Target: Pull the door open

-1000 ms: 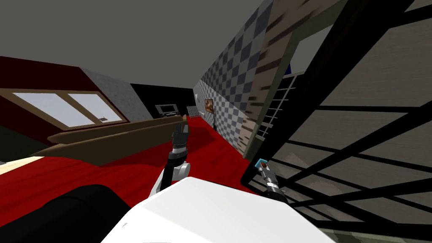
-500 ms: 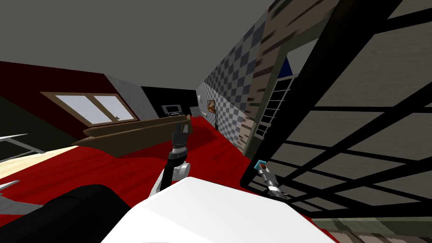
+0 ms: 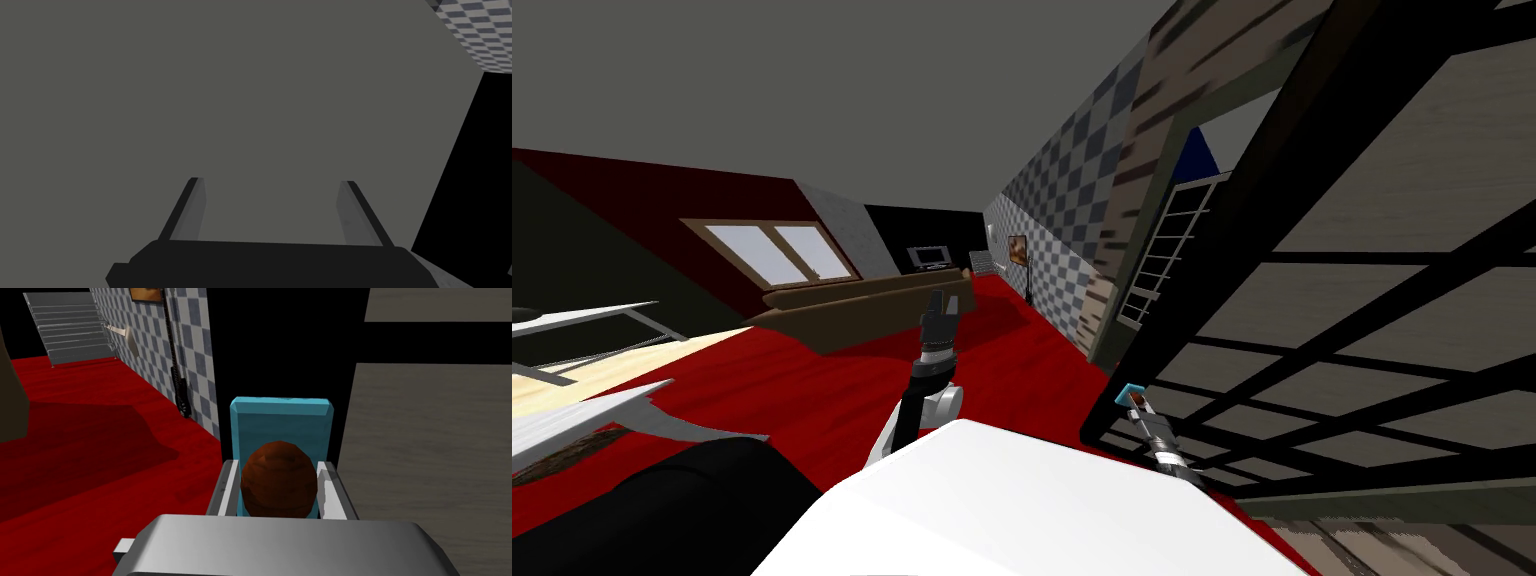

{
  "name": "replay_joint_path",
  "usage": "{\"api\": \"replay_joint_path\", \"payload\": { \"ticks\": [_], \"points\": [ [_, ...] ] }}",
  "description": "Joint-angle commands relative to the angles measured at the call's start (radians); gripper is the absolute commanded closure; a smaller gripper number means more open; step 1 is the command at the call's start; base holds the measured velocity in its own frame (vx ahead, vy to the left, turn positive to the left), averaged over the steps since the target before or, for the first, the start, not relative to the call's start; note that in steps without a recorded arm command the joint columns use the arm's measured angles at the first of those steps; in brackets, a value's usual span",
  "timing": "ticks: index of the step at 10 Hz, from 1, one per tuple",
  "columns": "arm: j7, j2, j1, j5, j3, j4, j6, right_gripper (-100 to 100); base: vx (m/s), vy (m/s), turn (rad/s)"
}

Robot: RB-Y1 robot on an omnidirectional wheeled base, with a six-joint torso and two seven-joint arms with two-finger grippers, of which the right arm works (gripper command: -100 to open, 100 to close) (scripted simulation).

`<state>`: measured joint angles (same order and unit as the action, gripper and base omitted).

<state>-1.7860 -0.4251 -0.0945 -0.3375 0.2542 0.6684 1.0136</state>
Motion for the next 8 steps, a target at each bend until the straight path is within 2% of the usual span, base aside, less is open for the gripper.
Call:
{"api": "replay_joint_path", "payload": {
  "ticks": [1,3,4,8],
  "points": [
    [-0.021,-0.017,-0.020,0.011,0.017,0.010,0.022,100,-0.207,-0.051,0.083],
    [-0.042,-0.033,-0.033,0.023,0.036,0.012,0.045,100,-0.191,-0.054,0.069],
    [-0.034,-0.028,-0.029,0.020,0.031,0.012,0.033,100,-0.092,-0.026,0.024],
    [-0.070,-0.052,-0.052,0.039,0.056,-0.013,0.098,100,-0.174,-0.051,0.140]
  ]
}}
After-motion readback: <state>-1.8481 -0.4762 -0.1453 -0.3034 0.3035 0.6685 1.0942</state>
